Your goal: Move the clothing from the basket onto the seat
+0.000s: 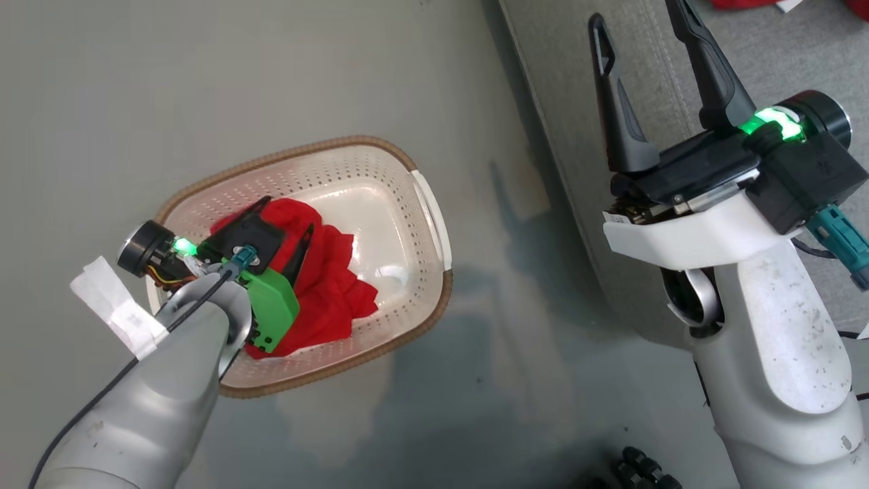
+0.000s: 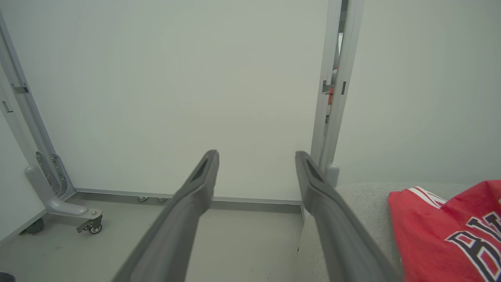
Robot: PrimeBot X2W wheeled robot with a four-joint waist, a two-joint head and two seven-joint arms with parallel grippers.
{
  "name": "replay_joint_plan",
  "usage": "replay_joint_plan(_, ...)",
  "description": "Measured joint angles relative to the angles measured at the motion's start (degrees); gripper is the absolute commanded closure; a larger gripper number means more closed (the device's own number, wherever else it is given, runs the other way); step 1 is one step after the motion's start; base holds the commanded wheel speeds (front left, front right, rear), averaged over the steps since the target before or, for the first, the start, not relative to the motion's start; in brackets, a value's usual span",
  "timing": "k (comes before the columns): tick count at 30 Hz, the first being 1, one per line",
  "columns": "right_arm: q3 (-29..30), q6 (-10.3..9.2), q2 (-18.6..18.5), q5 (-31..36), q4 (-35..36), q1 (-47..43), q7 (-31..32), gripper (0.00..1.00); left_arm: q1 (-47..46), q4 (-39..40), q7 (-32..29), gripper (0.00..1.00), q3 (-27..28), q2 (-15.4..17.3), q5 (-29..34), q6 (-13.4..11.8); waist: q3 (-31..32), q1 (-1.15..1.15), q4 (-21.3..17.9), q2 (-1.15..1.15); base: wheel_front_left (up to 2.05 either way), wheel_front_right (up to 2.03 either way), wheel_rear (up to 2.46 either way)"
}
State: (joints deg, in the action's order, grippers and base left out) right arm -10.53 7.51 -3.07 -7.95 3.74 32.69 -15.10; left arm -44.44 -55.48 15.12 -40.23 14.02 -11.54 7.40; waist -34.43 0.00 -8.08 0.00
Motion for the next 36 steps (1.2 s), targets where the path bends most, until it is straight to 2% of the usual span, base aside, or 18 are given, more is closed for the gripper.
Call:
replay_joint_plan(14,-1.69,0.01,0.12,-1.83,3.22,4.38,0.0,0.0,-9.91,-14.18,-5.16,0.0,-9.57,2.72,-1.92,0.02,-13.23,0.01,-4.97,0.0,0.0,0.0,0.0)
replay_joint_plan(23,-1.83,0.01,0.18,-2.27,5.97,5.14,0.0,0.0,-14.64,-17.25,-12.07,0.0,-13.73,3.87,0.66,0.07,-19.92,0.0,-7.0,0.0,0.0,0.0,0.0)
replay_joint_plan(31,-1.56,0.01,0.2,-2.07,7.98,5.21,0.0,0.0,-16.29,-18.04,-19.6,0.0,-15.01,3.88,0.99,-1.35,-24.17,0.0,-7.59,0.0,0.0,0.0,0.0)
replay_joint_plan(36,-1.37,0.01,0.2,-1.65,8.95,5.12,0.0,0.0,-16.82,-18.15,-21.14,0.0,-15.47,3.33,0.94,-1.51,-25.77,0.0,-7.65,0.0,0.0,0.0,0.0)
